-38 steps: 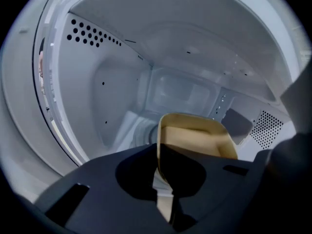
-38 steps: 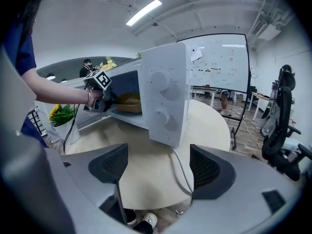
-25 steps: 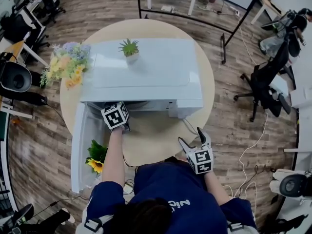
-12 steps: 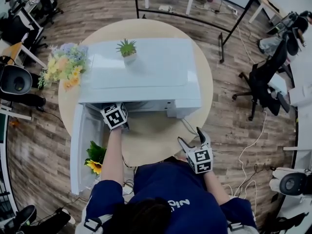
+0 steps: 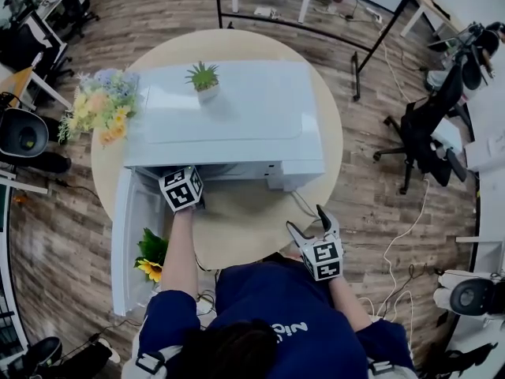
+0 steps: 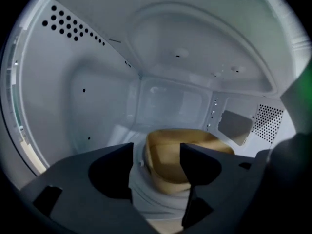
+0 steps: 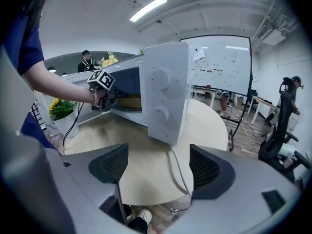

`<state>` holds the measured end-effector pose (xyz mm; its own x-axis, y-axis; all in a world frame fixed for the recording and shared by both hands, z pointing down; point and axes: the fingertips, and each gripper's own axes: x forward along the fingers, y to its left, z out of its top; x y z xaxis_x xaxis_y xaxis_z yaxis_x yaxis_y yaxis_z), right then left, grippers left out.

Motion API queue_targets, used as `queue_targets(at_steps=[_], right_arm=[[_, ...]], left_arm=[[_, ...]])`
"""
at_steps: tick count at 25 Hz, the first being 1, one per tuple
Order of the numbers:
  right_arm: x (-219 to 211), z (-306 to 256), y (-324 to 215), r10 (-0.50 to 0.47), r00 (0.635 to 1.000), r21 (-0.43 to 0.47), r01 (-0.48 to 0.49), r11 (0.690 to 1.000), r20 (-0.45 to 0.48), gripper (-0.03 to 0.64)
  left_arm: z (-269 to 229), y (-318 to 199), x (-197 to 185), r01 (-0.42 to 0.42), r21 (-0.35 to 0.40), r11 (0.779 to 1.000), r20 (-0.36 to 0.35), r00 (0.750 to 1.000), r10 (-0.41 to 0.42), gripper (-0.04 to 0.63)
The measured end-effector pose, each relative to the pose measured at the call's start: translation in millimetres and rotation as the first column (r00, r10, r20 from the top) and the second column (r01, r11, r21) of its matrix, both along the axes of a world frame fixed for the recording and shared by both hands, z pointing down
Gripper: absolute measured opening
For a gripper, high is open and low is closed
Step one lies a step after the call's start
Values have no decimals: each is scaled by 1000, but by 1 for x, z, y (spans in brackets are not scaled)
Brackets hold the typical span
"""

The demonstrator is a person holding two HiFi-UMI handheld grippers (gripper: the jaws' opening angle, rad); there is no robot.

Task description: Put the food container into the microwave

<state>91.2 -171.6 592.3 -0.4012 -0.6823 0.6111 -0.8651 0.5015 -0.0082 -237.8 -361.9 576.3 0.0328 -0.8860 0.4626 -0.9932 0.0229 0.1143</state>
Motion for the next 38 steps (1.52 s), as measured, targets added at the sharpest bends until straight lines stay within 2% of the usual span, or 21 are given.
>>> queue_targets(at_steps=[6, 10, 16, 26, 32, 38], right_arm=[[-3, 1, -1, -18, 1000, 3, 18, 1000, 6, 385], [-3, 2, -3, -23, 999, 10, 23, 1000, 23, 385], [-10, -6, -5, -57, 997, 42, 55, 998, 43, 385], [-19, -19, -13, -144, 988, 112, 137, 984, 59, 383], [-23, -20, -11, -194, 978, 127, 183, 975, 82, 382], [-27, -25, -10, -215, 970, 148, 198, 969, 109, 382]], left_arm=[[-5, 9, 9, -53, 22, 998, 40, 998, 52, 354], [-7, 17, 14, -67, 21, 998, 44, 997, 66, 367], [-28, 38, 12, -10, 105, 994, 52, 999, 5, 394], [-66, 86, 46, -47, 205, 978, 89, 996, 29, 397], [-68, 123, 69, -71, 210, 975, 100, 994, 51, 402], [-57, 165, 100, -134, 173, 976, 125, 986, 113, 403]])
